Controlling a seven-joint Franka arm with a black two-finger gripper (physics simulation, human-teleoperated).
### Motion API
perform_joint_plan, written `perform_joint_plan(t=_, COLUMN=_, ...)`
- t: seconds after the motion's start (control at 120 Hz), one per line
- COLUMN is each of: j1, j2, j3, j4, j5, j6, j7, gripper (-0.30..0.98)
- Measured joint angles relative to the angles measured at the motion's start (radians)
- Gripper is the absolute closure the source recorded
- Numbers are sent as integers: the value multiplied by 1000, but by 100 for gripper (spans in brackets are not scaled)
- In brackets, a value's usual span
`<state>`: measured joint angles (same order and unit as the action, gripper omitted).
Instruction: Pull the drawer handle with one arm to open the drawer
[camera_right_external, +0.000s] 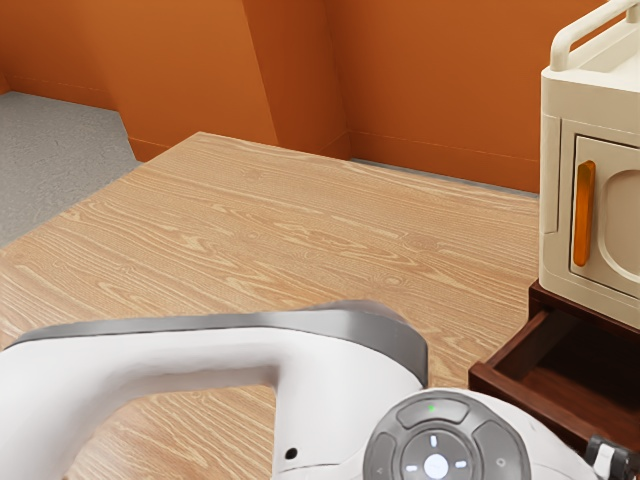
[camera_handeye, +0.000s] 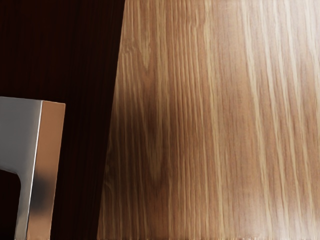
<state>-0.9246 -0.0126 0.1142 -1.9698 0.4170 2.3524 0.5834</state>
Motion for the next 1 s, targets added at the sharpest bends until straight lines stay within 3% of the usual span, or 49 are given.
perform_joint_plan(t=1.0, j1=-5, j2=-114, j3=-52, j4=-130, j5=-6, j6=-1, j7=-54, gripper=3)
